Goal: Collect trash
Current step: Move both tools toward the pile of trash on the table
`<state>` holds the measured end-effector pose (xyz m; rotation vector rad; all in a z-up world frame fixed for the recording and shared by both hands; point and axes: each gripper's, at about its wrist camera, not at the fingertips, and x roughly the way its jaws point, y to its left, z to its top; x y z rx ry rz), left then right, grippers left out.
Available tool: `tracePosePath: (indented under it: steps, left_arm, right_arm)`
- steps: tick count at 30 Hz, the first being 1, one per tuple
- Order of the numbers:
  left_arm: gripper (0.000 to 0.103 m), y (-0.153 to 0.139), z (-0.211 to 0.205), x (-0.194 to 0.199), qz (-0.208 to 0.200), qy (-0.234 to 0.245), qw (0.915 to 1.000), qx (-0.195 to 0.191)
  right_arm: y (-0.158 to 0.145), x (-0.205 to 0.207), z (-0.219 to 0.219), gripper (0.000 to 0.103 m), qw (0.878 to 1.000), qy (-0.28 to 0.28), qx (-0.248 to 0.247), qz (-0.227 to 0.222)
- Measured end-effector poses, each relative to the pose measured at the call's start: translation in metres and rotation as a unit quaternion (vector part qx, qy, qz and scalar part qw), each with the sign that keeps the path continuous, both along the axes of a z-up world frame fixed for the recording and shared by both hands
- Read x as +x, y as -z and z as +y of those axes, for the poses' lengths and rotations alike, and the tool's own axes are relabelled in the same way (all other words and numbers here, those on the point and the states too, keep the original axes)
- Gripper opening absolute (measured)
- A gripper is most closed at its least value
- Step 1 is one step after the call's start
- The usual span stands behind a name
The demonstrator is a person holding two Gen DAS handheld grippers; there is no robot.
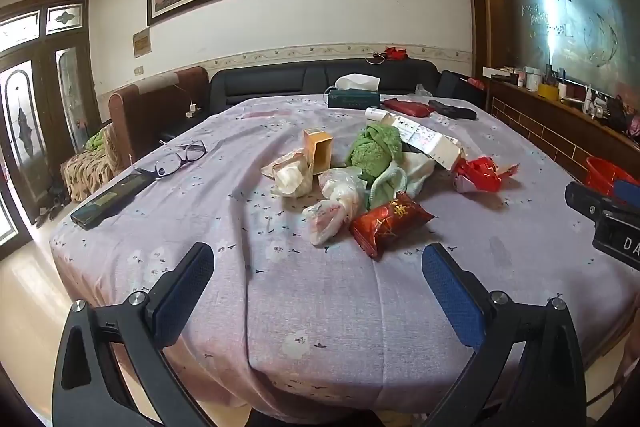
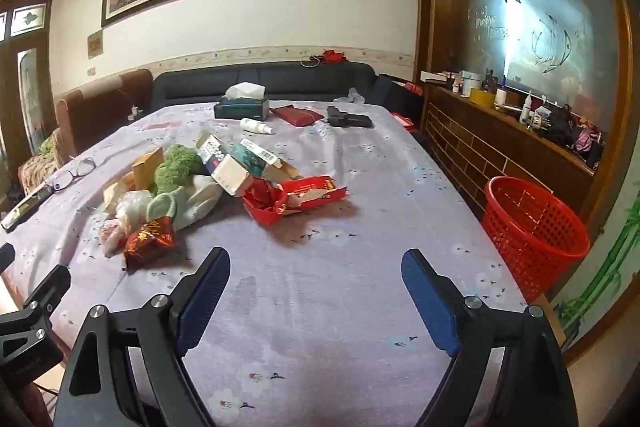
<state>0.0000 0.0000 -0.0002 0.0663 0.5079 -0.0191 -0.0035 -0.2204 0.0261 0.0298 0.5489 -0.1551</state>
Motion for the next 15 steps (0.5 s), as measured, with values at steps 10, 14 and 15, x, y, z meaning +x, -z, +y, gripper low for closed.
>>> tracePosePath:
  steps: [10,14,15]
  left_arm:
    - [0.103,0.002,-0.004,-0.003,0.009,0.022,0.9997,0.006]
    - [0.103,-0.011,-0.01,0.001,-0.015,0.02,0.9992,0.031]
    - [0.103,-0.016,-0.009,0.001,-0.024,0.018,0.9991,0.031]
  right_arm:
    - [0.002,-0.001,-0.003,0.091,1.0,0.008,-0.002,0.001]
    - [0.005,0.0,-0.001,0.091,1.0,0.007,-0.002,0.007]
    - [0.006,0.001,-0.001,0.091,1.0,0.007,-0.004,0.008]
